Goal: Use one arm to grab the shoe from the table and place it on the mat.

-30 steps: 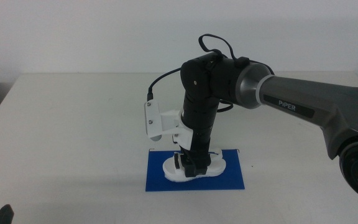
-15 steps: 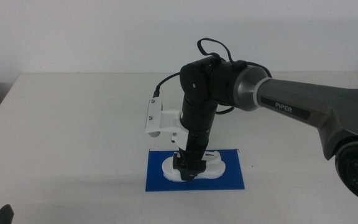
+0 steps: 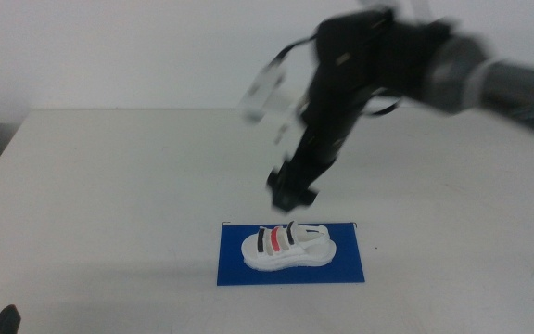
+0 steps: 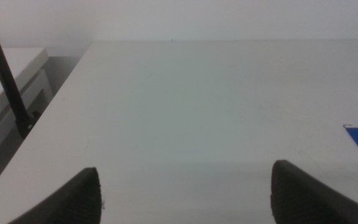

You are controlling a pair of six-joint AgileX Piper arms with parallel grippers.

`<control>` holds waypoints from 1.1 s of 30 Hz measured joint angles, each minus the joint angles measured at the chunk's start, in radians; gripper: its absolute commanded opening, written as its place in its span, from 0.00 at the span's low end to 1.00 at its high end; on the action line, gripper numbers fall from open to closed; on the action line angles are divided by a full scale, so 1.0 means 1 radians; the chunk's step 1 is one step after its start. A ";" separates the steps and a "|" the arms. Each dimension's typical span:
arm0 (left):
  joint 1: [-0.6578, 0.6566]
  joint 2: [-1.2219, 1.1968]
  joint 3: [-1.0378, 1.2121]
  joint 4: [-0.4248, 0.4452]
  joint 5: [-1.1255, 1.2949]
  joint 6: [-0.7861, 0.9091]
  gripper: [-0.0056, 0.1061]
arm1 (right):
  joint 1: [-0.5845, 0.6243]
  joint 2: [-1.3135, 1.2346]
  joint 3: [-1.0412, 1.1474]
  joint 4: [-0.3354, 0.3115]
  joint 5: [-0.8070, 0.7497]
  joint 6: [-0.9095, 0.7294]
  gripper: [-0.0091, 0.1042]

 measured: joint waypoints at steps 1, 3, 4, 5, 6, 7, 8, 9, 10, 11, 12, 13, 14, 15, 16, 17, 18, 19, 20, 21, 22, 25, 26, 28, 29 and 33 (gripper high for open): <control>0.000 0.000 0.000 0.000 0.000 0.000 0.89 | -0.012 -0.041 0.028 -0.006 -0.023 0.053 0.78; 0.000 0.000 0.000 0.000 0.000 0.000 0.89 | -0.046 -0.147 0.122 -0.028 -0.099 0.183 0.76; 0.000 0.000 0.000 0.000 0.000 0.000 0.89 | -0.064 -0.191 0.178 -0.040 -0.142 0.231 0.75; 0.000 0.000 0.000 0.000 0.000 0.000 0.89 | -0.084 -0.246 0.236 -0.052 -0.183 0.285 0.74; 0.000 0.000 0.000 0.000 0.000 0.000 0.89 | -0.105 -0.302 0.294 -0.063 -0.219 0.333 0.73; 0.000 0.000 0.000 0.000 0.000 0.000 0.89 | -0.122 -0.357 0.340 -0.071 -0.247 0.375 0.72; 0.000 0.000 0.000 0.000 0.000 0.000 0.89 | -0.145 -0.411 0.396 -0.082 -0.279 0.410 0.72; 0.000 0.000 0.000 0.000 0.000 0.000 0.89 | -0.167 -0.464 0.451 -0.092 -0.308 0.440 0.71; 0.000 0.000 0.000 0.000 0.000 0.000 0.89 | -0.184 -0.506 0.494 -0.100 -0.332 0.461 0.71; 0.000 0.000 0.000 0.000 0.000 0.000 0.89 | -0.205 -0.557 0.546 -0.107 -0.361 0.482 0.71; 0.000 0.000 0.000 0.000 0.000 0.000 0.89 | -0.224 -0.606 0.597 -0.114 -0.391 0.499 0.71; 0.000 0.000 0.000 0.000 0.000 0.000 0.89 | -0.238 -0.644 0.646 -0.116 -0.420 0.511 0.71; 0.000 0.000 0.000 0.000 0.000 0.000 0.89 | -0.253 -0.691 0.693 -0.124 -0.446 0.523 0.71; 0.000 0.000 0.000 0.000 0.000 0.000 0.89 | -0.266 -0.736 0.737 -0.124 -0.467 0.534 0.71; 0.000 0.000 0.000 0.000 0.000 0.000 0.89 | -0.281 -0.771 0.772 -0.124 -0.481 0.544 0.71; 0.000 0.000 0.000 0.000 0.000 0.000 0.89 | -0.296 -0.814 0.813 -0.124 -0.494 0.553 0.71; 0.000 0.000 0.000 0.000 0.000 0.000 0.89 | -0.313 -0.857 0.855 -0.124 -0.507 0.562 0.71; 0.000 0.000 0.000 0.000 0.000 0.000 0.89 | -0.329 -0.900 0.888 -0.124 -0.515 0.568 0.71; 0.000 0.000 0.000 0.000 0.000 0.000 0.89 | -0.349 -0.944 0.930 -0.124 -0.531 0.579 0.71; 0.000 0.000 0.000 0.000 0.000 0.000 0.89 | -0.371 -0.990 0.972 -0.124 -0.549 0.585 0.71; 0.000 0.000 0.000 0.000 0.000 0.000 0.89 | -0.388 -1.028 1.015 -0.124 -0.569 0.589 0.71; 0.000 0.000 0.000 0.000 0.000 0.000 0.89 | -0.445 -1.166 1.127 -0.133 -0.628 0.602 0.71; 0.000 0.000 0.000 0.000 0.000 0.000 0.89 | -0.462 -1.214 1.163 -0.134 -0.645 0.603 0.71; 0.000 0.000 0.000 0.000 0.000 0.000 0.89 | -0.488 -1.306 1.220 -0.136 -0.672 0.606 0.71; 0.000 0.000 0.000 0.000 0.000 0.000 0.89 | -0.500 -1.347 1.250 -0.136 -0.680 0.607 0.71; 0.000 0.000 0.000 0.000 0.000 0.000 0.89 | -0.518 -1.480 1.349 -0.137 -0.685 0.607 0.71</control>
